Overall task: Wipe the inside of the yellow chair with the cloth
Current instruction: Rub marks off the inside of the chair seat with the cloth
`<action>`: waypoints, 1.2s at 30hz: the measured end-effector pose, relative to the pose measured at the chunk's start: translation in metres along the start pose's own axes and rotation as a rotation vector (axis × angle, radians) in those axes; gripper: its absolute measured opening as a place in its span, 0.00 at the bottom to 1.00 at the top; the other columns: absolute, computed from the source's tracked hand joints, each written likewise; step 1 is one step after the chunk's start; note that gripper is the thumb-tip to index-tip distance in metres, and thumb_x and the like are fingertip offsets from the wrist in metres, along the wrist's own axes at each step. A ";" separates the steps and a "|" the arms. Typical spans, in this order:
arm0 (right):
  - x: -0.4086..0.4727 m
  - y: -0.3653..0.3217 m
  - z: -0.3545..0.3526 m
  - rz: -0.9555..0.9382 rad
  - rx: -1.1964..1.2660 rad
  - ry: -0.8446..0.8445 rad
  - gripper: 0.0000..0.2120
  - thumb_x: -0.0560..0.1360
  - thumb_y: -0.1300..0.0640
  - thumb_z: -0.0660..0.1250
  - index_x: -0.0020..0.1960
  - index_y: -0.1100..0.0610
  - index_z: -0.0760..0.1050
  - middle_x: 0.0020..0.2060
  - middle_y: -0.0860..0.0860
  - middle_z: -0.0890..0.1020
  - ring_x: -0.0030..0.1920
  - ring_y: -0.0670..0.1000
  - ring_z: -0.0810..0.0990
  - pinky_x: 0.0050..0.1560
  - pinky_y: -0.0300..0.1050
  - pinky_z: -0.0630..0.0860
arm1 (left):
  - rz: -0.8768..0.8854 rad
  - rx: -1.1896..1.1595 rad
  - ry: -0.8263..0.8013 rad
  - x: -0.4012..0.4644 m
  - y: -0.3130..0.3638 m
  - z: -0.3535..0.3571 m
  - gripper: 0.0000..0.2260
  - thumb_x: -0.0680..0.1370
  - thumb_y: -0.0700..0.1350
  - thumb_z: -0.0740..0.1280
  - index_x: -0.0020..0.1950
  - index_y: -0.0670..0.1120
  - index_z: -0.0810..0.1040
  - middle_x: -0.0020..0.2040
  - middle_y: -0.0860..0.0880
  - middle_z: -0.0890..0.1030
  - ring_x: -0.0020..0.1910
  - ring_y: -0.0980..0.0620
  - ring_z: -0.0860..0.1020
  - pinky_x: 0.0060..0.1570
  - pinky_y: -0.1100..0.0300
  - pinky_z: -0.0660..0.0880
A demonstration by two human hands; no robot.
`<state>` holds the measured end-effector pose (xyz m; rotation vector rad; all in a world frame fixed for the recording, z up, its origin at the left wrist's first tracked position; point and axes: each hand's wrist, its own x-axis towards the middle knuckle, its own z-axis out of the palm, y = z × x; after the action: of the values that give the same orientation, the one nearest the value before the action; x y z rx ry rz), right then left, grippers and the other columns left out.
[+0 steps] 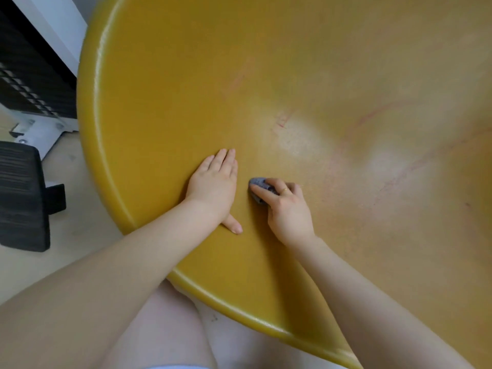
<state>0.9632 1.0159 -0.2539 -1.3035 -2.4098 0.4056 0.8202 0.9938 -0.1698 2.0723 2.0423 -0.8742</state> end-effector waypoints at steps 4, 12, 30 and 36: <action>0.062 0.034 -0.003 0.199 -0.119 0.023 0.24 0.78 0.65 0.54 0.66 0.43 0.70 0.67 0.52 0.69 0.53 0.60 0.68 0.48 0.47 0.65 | 0.012 0.001 -0.012 0.006 0.001 0.004 0.61 0.61 0.72 0.66 0.76 0.38 0.38 0.76 0.42 0.36 0.75 0.46 0.38 0.73 0.54 0.39; 0.046 0.035 -0.005 0.105 -0.086 -0.012 0.23 0.76 0.67 0.57 0.65 0.48 0.72 0.64 0.56 0.69 0.52 0.61 0.68 0.52 0.51 0.68 | 0.031 -0.002 -0.023 0.009 0.001 0.004 0.60 0.62 0.72 0.66 0.76 0.39 0.38 0.76 0.42 0.35 0.75 0.47 0.37 0.72 0.55 0.37; 0.002 0.014 -0.004 0.221 -0.133 -0.033 0.23 0.77 0.64 0.56 0.68 0.45 0.69 0.65 0.53 0.69 0.53 0.59 0.67 0.52 0.49 0.66 | 0.004 0.001 -0.025 0.007 0.008 -0.002 0.61 0.62 0.71 0.68 0.75 0.38 0.38 0.76 0.42 0.37 0.76 0.46 0.39 0.73 0.55 0.41; -0.048 -0.015 -0.013 0.161 -0.029 -0.109 0.21 0.75 0.63 0.57 0.65 0.49 0.71 0.58 0.53 0.73 0.50 0.58 0.70 0.46 0.48 0.72 | 0.007 -0.004 -0.030 0.001 0.012 -0.002 0.59 0.63 0.69 0.69 0.76 0.38 0.39 0.77 0.42 0.39 0.76 0.46 0.41 0.73 0.55 0.42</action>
<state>0.9818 0.9679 -0.2450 -1.5311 -2.4142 0.4998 0.8318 0.9950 -0.1723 2.0500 2.0196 -0.8934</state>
